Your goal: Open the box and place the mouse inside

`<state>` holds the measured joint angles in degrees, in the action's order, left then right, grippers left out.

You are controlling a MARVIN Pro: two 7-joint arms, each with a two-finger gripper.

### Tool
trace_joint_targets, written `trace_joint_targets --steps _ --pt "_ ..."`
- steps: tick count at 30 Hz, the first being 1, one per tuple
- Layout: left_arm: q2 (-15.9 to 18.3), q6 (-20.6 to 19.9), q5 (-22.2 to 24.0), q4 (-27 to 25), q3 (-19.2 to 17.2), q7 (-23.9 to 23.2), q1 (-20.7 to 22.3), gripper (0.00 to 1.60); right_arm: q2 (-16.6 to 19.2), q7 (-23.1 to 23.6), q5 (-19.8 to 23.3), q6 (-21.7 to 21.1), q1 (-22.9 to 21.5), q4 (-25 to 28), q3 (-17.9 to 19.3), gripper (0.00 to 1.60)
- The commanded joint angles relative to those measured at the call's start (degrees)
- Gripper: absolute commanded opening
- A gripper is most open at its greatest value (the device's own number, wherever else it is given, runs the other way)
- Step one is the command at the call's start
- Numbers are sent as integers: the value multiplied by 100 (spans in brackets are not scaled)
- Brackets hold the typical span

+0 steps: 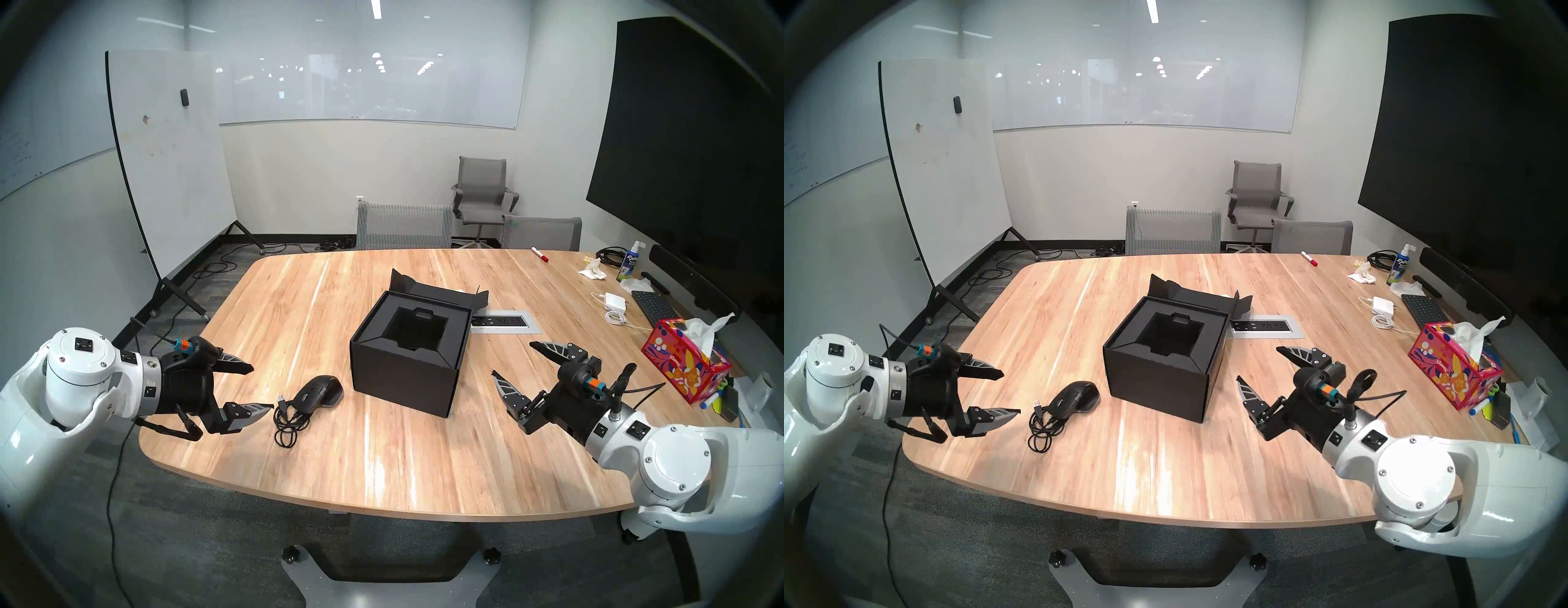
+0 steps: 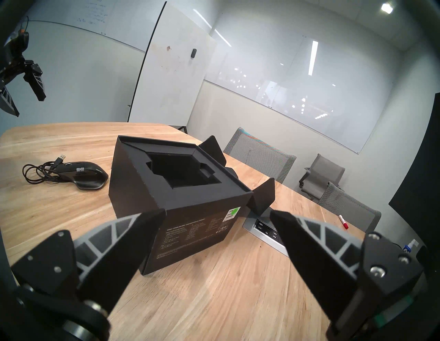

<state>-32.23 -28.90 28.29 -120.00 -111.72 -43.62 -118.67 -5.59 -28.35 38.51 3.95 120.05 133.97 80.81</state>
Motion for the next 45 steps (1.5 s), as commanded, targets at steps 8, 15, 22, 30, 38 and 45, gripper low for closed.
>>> trace_joint_targets --steps 8,15,22,30,38,45 --pt "-245 -676 -159 -686 80 391 -189 160 -14 43 30 69 425 34 495 160" --pt "-328 -1372 -155 -955 547 887 150 160 -14 75 39 77 606 35 683 160" --pt "-514 -1842 -134 -1011 1214 1424 680 160 -14 101 45 83 755 36 836 160" --pt "-774 -2166 -153 -857 1829 1913 1229 160 -14 131 51 94 946 39 1031 160" --pt "-1049 -2231 -190 -496 2253 2281 1738 160 -30 162 52 96 1095 40 1188 160" --pt "-1297 -2255 -246 -164 2535 2507 2127 160 -76 203 42 88 1211 42 1317 160"
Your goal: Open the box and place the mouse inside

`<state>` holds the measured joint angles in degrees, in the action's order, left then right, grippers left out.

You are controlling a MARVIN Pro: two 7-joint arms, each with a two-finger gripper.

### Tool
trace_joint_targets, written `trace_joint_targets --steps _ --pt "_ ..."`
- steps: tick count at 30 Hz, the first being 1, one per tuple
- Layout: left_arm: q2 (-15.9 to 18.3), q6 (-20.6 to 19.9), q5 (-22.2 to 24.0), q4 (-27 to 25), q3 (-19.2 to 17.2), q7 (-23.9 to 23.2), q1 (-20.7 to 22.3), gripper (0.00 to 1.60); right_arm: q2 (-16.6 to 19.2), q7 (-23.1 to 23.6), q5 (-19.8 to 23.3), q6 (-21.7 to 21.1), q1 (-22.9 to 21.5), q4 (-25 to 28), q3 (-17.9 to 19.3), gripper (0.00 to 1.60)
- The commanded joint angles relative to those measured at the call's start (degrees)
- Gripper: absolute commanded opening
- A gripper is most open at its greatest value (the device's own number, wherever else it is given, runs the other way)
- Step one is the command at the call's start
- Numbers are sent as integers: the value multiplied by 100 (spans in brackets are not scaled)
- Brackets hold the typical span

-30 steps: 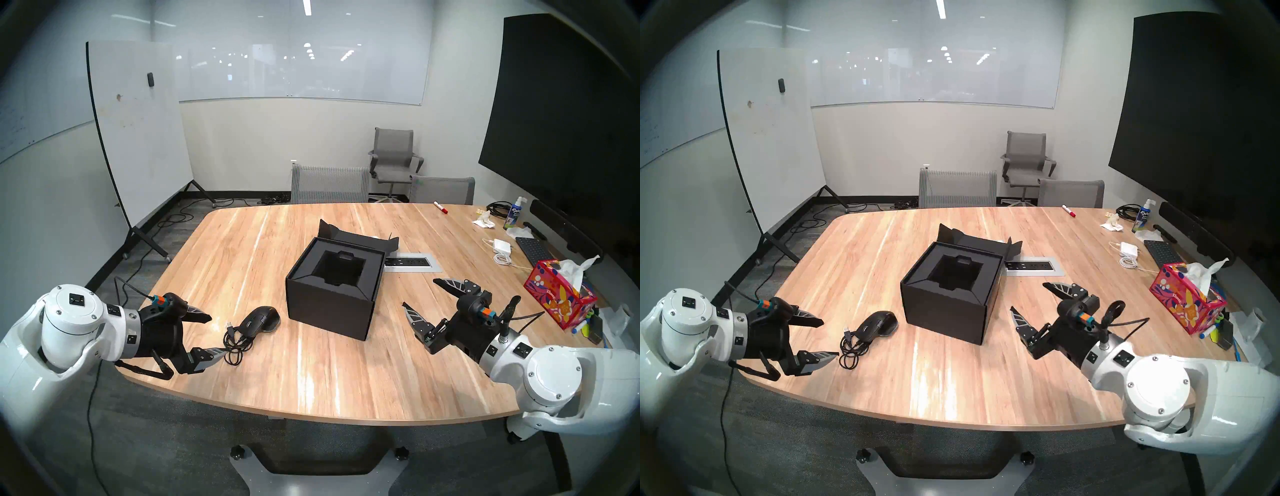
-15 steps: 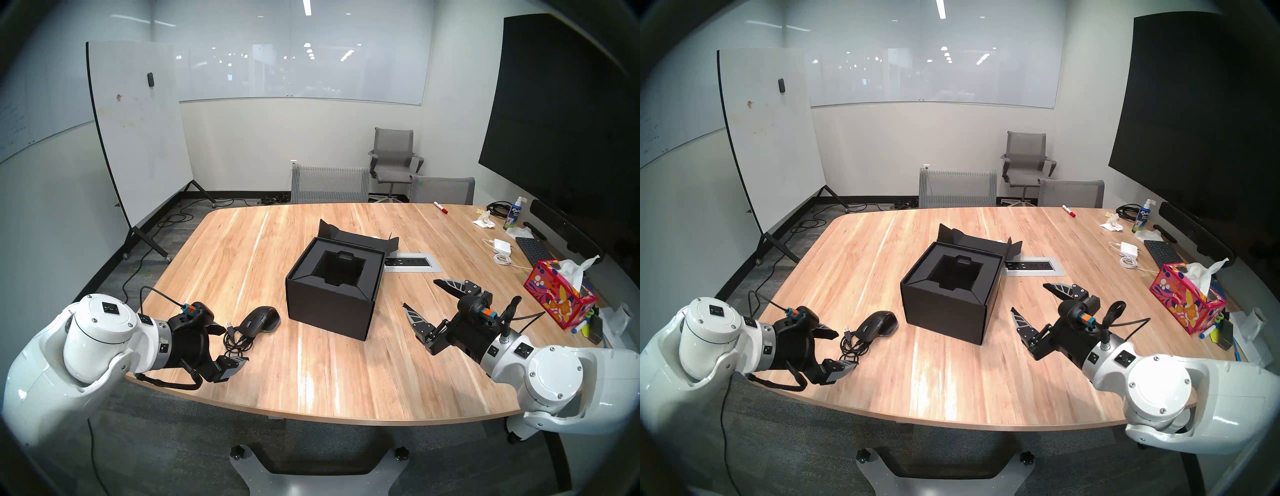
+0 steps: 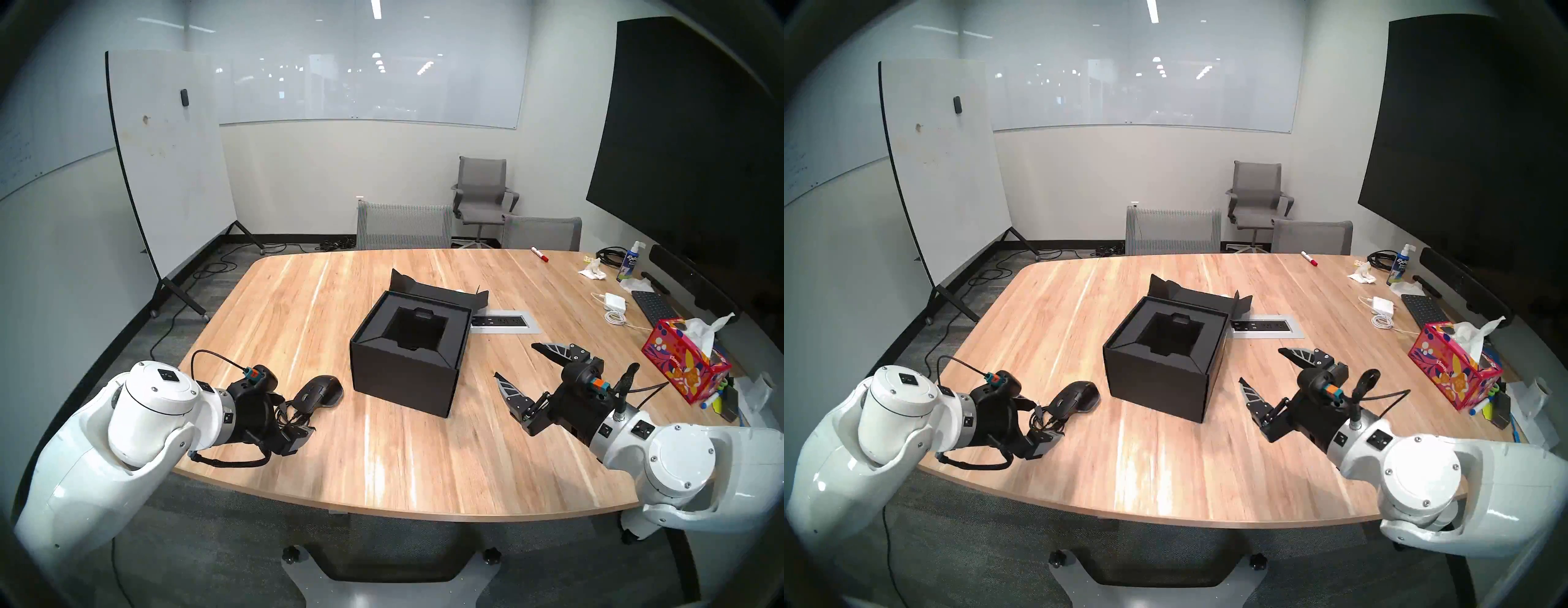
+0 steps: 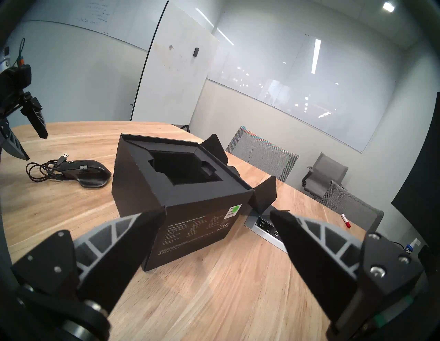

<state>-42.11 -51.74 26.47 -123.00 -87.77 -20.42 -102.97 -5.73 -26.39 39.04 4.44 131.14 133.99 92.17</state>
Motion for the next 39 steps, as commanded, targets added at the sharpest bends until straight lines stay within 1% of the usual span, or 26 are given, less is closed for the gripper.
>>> trace_joint_targets --steps 1,2,3,4,11,12,13,14,15,23,26,27,29,30,34,39 --pt "-340 -5 -79 204 214 203 668 160 -74 16 -14 37 123 40 206 160" --pt "-377 -34 -99 267 281 225 764 160 -90 26 -18 35 148 41 235 160" --pt "-407 -20 -118 282 277 249 748 160 -102 34 -21 33 167 42 257 160" --pt "-440 -53 -137 360 369 265 865 160 -118 45 -25 30 192 43 286 160" --pt "-669 -175 -294 694 775 387 1323 160 -263 155 -72 -1 387 54 522 160" --pt "-703 -169 -319 711 784 404 1333 160 -287 176 -81 -6 412 55 555 160" --pt "-731 -195 -343 780 859 417 1442 160 -320 206 -95 -14 447 56 600 160" --pt "-773 -164 -380 802 856 447 1436 160 -336 221 -101 -17 462 56 620 160" --pt "-806 -180 -406 883 934 464 1548 160 -367 250 -114 -24 494 58 661 160" --pt "-1035 -283 -547 1234 1198 522 1999 160 -621 490 -208 -85 745 78 994 160" --pt "-1057 -326 -573 1395 1335 509 2221 160 -754 619 -252 -126 873 96 1169 160" --pt "-1077 -326 -592 1402 1316 511 2205 160 -784 649 -261 -137 901 100 1208 160" --pt "-1079 -326 -606 1539 1416 493 2373 160 -900 767 -296 -184 1006 121 1357 160" --pt "-1088 -326 -624 1572 1416 491 2388 160 -945 814 -309 -204 1045 130 1414 160" --pt "-1012 -326 -642 1794 1513 418 2579 160 -1196 1090 -374 -320 1254 185 1729 160" --pt "-898 -314 -712 2025 1602 293 2680 160 -1539 1507 -454 -459 1531 266 2159 160"
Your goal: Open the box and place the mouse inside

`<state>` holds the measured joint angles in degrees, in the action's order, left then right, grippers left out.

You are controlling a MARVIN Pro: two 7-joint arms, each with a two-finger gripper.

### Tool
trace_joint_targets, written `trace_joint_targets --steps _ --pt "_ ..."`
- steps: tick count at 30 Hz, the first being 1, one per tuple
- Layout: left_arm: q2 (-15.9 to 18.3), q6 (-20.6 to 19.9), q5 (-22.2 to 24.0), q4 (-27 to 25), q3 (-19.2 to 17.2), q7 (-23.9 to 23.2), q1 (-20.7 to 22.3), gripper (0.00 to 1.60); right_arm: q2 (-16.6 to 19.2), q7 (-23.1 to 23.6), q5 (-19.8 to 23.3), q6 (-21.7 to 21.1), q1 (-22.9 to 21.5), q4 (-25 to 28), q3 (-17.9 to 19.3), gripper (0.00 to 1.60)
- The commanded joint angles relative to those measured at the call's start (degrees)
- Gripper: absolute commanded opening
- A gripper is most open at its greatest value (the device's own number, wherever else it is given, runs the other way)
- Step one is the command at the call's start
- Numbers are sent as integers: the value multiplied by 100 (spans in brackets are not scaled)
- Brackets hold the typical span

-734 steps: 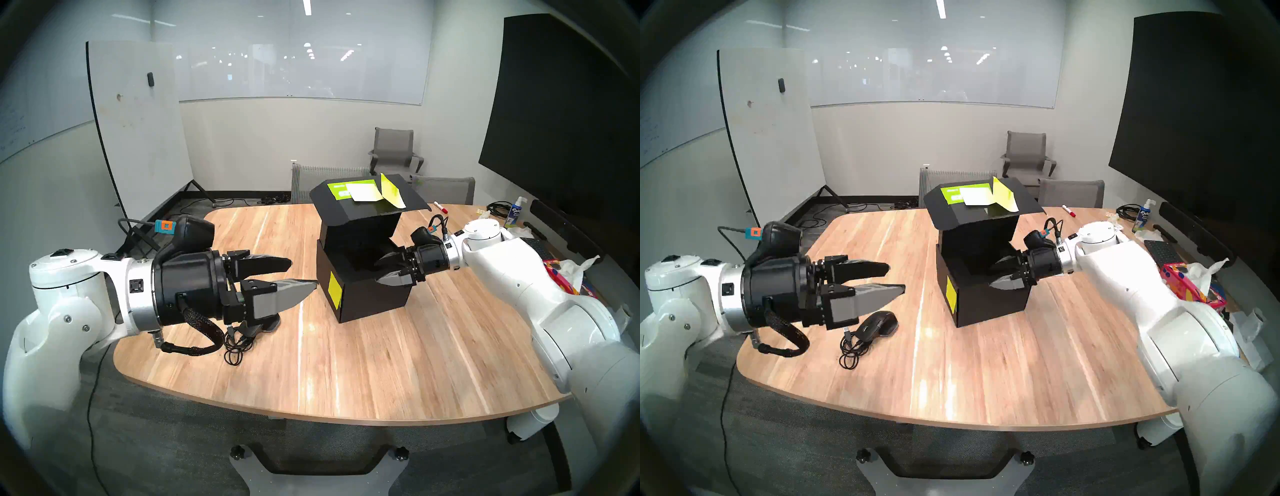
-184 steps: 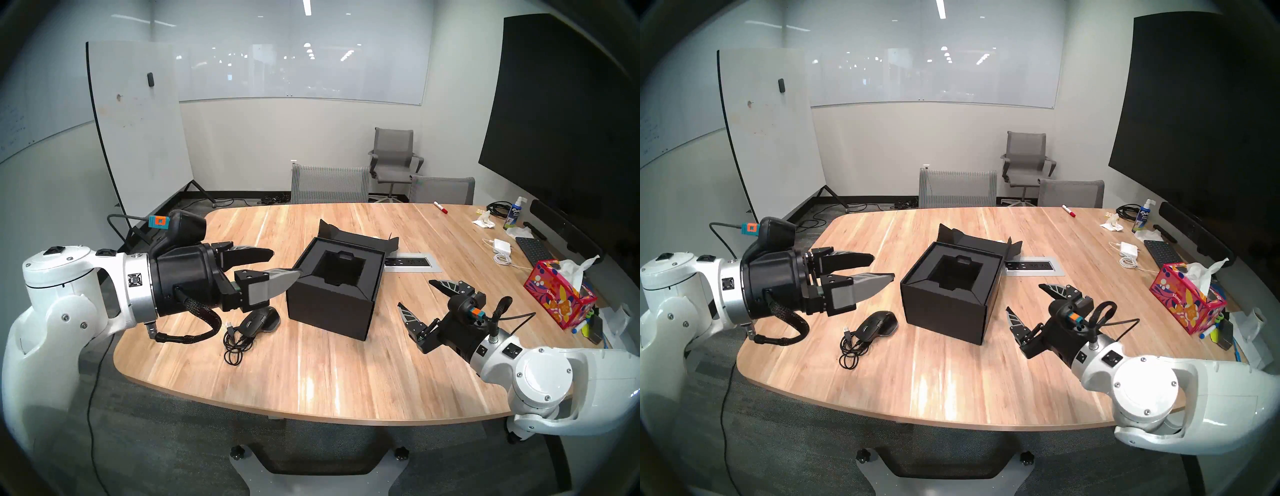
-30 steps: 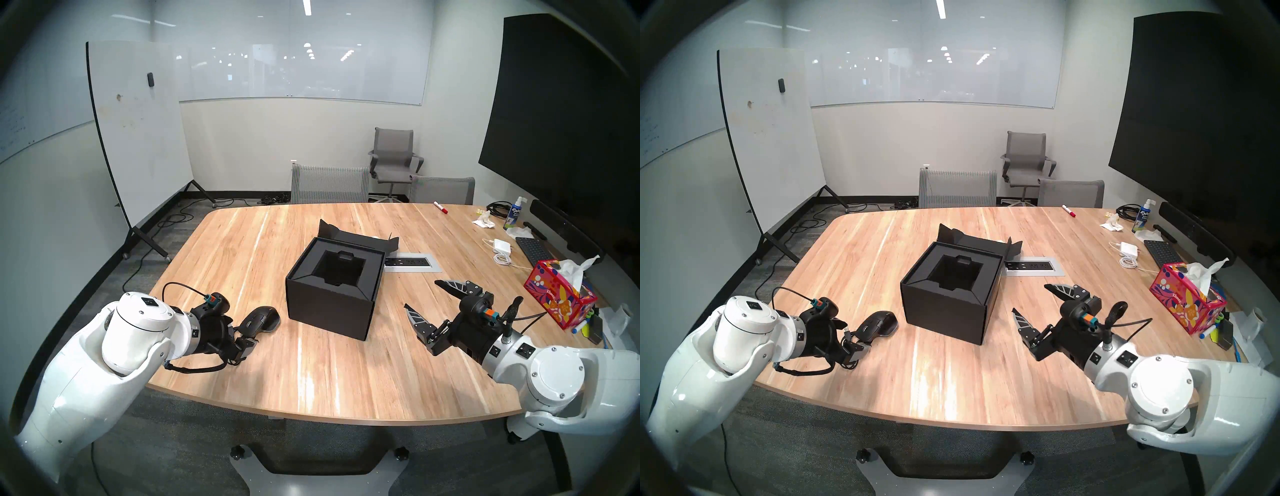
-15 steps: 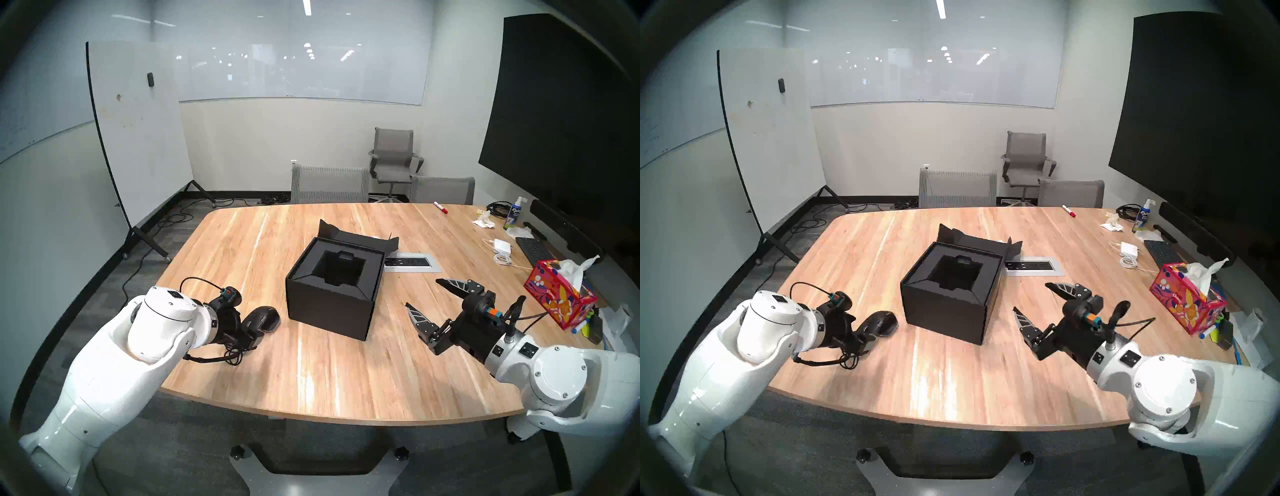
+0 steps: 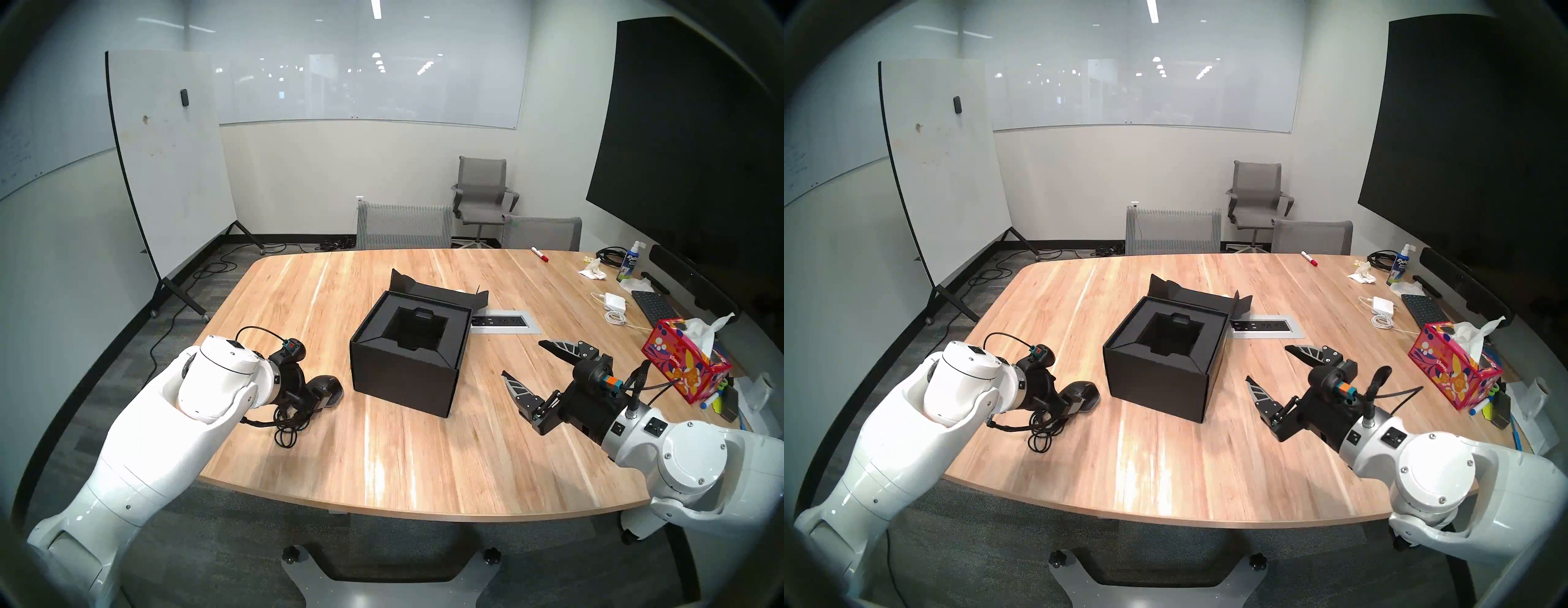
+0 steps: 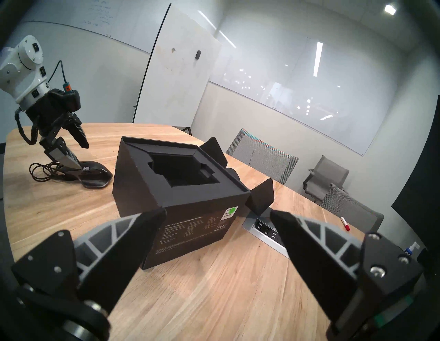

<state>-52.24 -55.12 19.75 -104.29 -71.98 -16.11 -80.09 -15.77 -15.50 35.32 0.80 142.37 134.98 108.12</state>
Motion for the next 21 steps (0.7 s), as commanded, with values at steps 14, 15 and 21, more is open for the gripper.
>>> trace_joint_targets --steps 14,15,21 --pt "419 374 -193 413 170 -452 263 160 -1307 1600 -157 -321 954 362 1534 160" --pt "421 368 -197 415 171 -462 260 160 -1326 1636 -156 -325 961 366 1554 160" --pt "429 324 -219 407 169 -496 217 160 -1394 1752 -153 -339 973 376 1609 160"
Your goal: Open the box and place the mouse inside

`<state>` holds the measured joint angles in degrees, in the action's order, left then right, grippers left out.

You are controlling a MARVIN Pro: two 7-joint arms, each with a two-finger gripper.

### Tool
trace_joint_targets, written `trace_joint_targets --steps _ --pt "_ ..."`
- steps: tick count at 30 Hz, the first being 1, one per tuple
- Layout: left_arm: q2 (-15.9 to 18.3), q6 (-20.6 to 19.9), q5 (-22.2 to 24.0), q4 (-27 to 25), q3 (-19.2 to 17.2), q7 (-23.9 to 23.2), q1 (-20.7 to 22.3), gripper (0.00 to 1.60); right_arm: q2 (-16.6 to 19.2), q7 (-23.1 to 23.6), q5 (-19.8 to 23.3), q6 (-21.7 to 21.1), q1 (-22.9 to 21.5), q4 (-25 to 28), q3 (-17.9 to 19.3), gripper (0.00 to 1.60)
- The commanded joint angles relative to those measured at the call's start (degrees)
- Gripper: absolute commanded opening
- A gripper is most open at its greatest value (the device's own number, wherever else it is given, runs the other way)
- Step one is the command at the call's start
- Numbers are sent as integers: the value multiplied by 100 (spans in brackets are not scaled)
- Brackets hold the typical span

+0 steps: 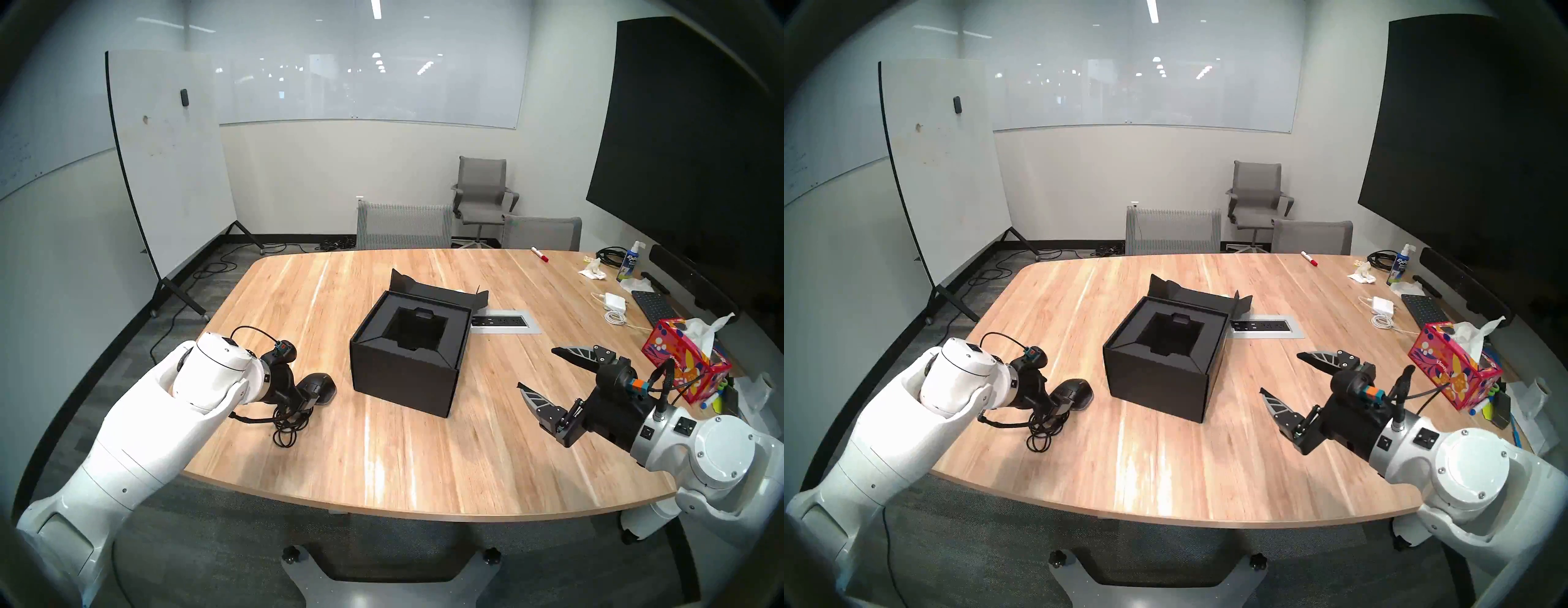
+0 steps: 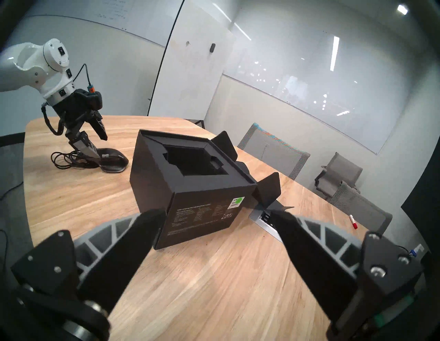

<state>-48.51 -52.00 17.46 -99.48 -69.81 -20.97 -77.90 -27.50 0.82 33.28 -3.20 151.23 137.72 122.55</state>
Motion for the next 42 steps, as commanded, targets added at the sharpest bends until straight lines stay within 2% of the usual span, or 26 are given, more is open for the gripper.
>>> trace_joint_targets --steps 1,18,32,33,35,36,37,40,41,42 --pt "57 12 6 -75 -52 -12 -13 160 -228 131 52 59 88 103 169 160" --pt "120 -231 -11 -186 -101 -76 -225 160 -282 214 49 45 69 105 182 160" --pt "126 -61 -36 -170 -52 30 -441 160 -295 220 42 38 55 106 172 160" --pt "124 -36 -40 -156 -40 40 -449 151 -295 220 42 38 54 107 172 160" --pt "122 11 -53 -129 -13 60 -458 118 -296 221 41 37 53 107 171 160" --pt "118 29 -60 -115 -2 70 -463 109 -296 221 41 37 53 107 171 160" --pt "114 49 -68 -102 9 82 -468 108 -297 222 40 37 52 107 170 160" --pt "109 113 -88 -72 31 107 -493 131 -298 223 39 36 50 107 169 160" --pt "89 149 -91 -79 3 153 -537 133 -299 223 38 36 50 107 169 160" --pt "85 166 -97 -73 8 163 -551 118 -299 223 38 36 49 107 168 160"
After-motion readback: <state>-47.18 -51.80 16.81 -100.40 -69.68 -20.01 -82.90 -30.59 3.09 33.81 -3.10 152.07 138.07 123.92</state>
